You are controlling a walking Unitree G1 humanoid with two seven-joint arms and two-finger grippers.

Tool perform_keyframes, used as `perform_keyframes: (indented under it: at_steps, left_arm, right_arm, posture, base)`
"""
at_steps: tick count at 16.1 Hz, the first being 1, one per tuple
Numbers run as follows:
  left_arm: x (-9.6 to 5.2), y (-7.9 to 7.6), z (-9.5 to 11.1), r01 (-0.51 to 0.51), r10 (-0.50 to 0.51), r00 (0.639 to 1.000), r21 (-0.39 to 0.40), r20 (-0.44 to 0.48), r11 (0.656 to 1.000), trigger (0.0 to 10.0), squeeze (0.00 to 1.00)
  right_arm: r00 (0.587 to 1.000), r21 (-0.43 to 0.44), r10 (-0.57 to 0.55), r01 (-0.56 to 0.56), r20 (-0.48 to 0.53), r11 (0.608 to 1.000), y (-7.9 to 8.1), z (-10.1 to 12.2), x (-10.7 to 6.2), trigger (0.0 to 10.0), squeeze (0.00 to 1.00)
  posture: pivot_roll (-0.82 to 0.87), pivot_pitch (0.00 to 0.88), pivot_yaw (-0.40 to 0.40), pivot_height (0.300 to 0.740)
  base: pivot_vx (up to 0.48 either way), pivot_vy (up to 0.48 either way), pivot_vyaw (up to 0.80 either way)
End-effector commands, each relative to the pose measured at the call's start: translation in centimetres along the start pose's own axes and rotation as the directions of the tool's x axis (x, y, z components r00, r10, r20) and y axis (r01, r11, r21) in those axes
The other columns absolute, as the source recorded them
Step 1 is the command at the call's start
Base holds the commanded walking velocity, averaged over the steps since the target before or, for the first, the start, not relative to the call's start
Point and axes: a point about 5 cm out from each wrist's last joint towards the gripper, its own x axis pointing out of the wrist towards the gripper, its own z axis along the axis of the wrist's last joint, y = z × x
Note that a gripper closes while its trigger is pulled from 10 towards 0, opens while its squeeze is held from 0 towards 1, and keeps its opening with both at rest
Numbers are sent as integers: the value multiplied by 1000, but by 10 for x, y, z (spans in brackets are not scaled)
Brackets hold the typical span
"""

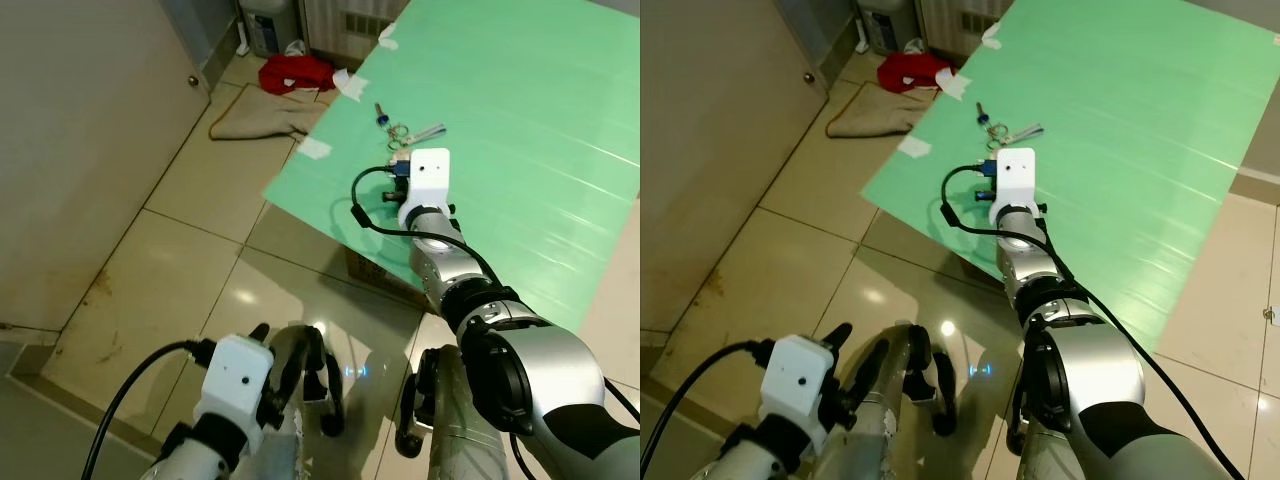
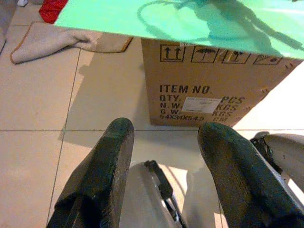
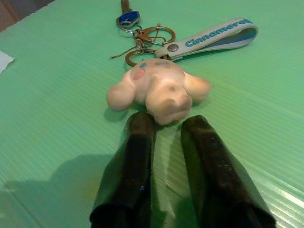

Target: Hang keys on a hook

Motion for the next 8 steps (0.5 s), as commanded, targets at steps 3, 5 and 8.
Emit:
perform_keyframes:
  at_steps: [3,5,8]
  left_arm:
    - [-1,0,-9,13,-13,999,-12,-50,1000,10000,0]
    - [2,1,-8,15,-16,999,-14,-41,1000,10000,0]
    - [8,3,-10,22,-23,999,-11,-32,1000,10000,0]
  right_arm:
    - [999,6,42,-43,21,999,12,2,-1,0,0]
    - [992,13,71,-73,108,997,17,11,-2,0,0]
    - [984,58,51,-62,171,996,8,12,-5,0,0]
  posture:
    - [367,385,131,641]
    - [344,382,130,641]
    - [312,363,123,641]
  base:
    - [0,0,0]
    - [0,0,0]
    - [0,0,0]
